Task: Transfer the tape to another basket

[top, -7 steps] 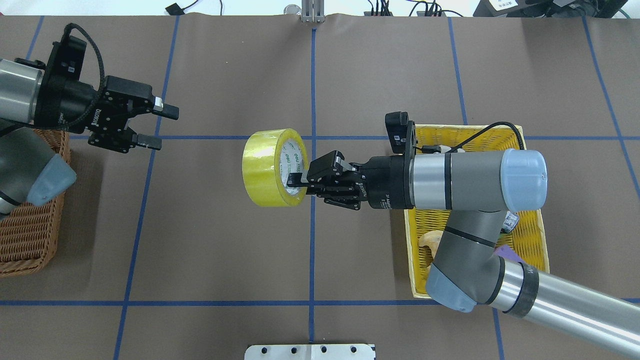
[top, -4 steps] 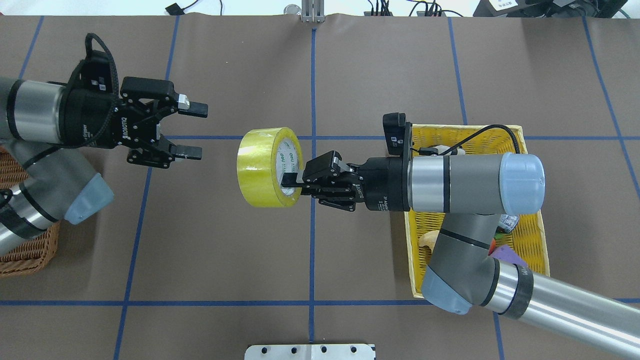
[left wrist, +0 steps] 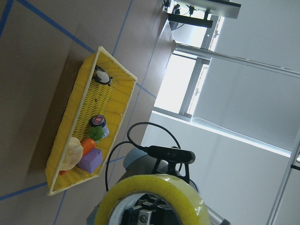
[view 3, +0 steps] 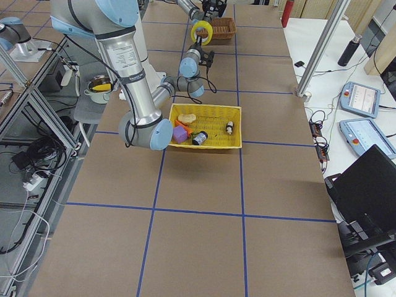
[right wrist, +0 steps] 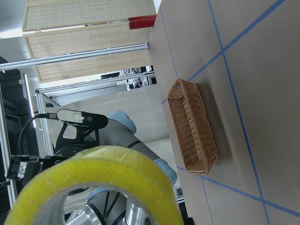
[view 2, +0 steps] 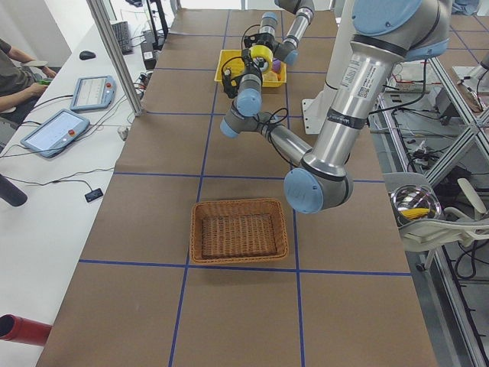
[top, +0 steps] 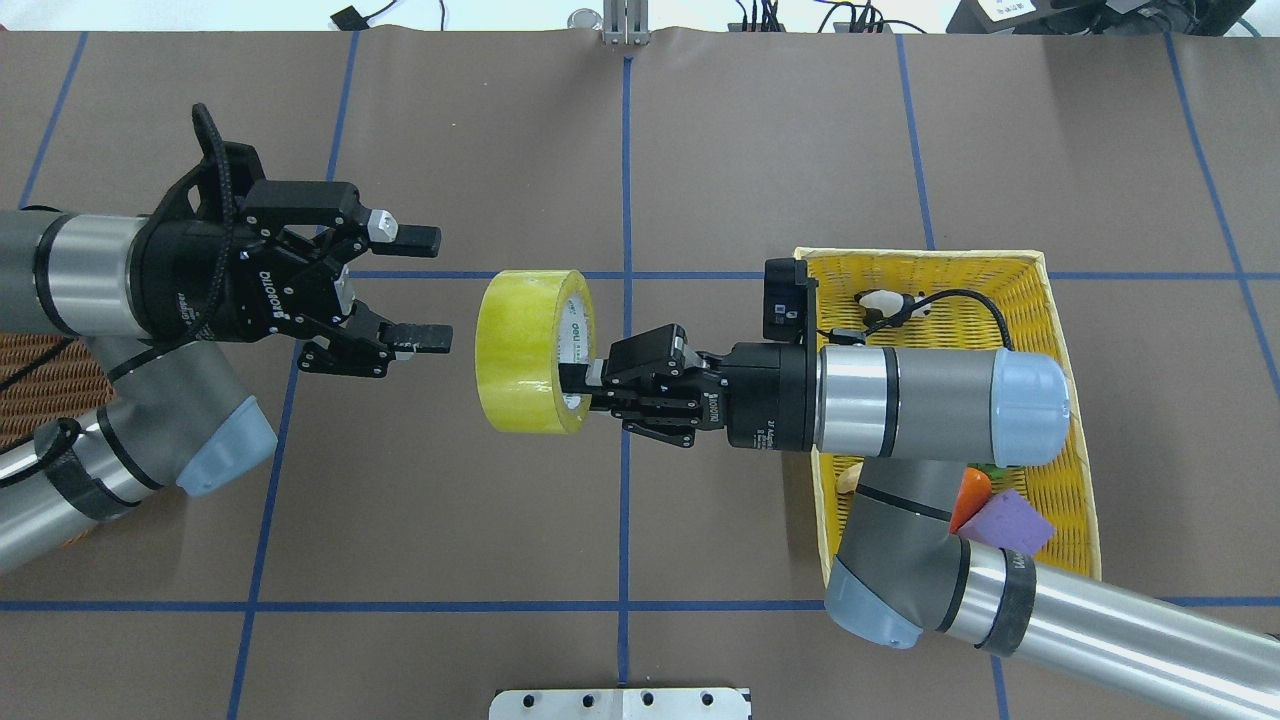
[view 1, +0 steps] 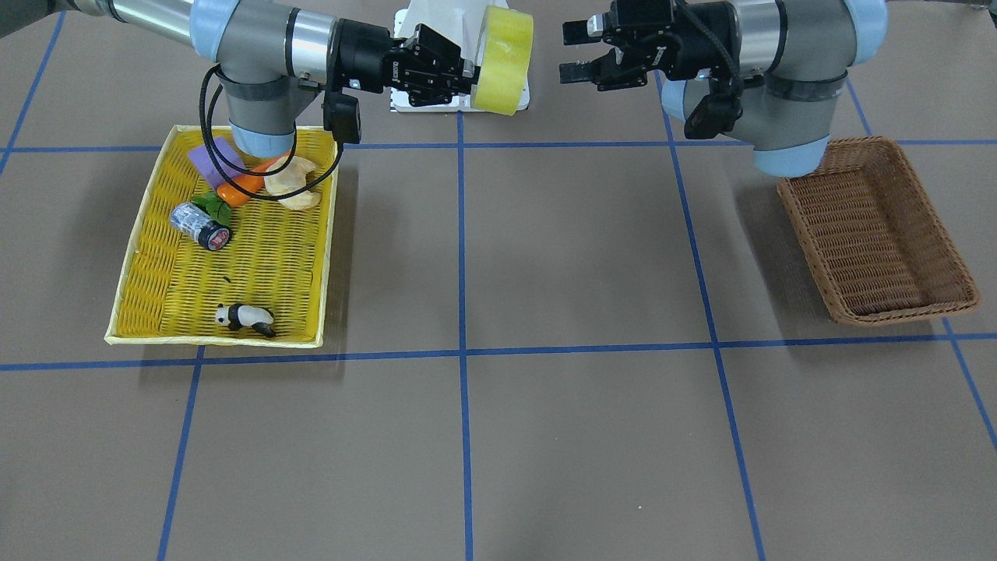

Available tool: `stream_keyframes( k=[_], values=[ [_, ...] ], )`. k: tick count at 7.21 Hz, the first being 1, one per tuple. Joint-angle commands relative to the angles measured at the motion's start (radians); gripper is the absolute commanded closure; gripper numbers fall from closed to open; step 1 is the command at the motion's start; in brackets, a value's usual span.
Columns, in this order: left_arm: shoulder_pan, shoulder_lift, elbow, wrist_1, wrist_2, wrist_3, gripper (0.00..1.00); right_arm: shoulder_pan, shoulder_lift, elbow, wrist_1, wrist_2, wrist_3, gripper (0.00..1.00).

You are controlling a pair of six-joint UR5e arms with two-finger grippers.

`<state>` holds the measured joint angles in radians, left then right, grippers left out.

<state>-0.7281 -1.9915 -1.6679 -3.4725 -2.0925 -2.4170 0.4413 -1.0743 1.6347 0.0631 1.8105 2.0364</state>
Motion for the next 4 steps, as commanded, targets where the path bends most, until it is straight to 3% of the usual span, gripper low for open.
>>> stream_keyframes(
  k=[1, 4],
  values=[
    [0.032, -0.012, 0.000, -0.020, 0.035, -0.004, 0.09, -0.021, 0.011, -0.003, 0.003, 0.004, 0.008, 1.00],
    [0.044, -0.012, 0.000, -0.040, 0.035, -0.002, 0.12, -0.036, 0.022, -0.003, 0.009, 0.006, 0.024, 1.00]
  ],
)
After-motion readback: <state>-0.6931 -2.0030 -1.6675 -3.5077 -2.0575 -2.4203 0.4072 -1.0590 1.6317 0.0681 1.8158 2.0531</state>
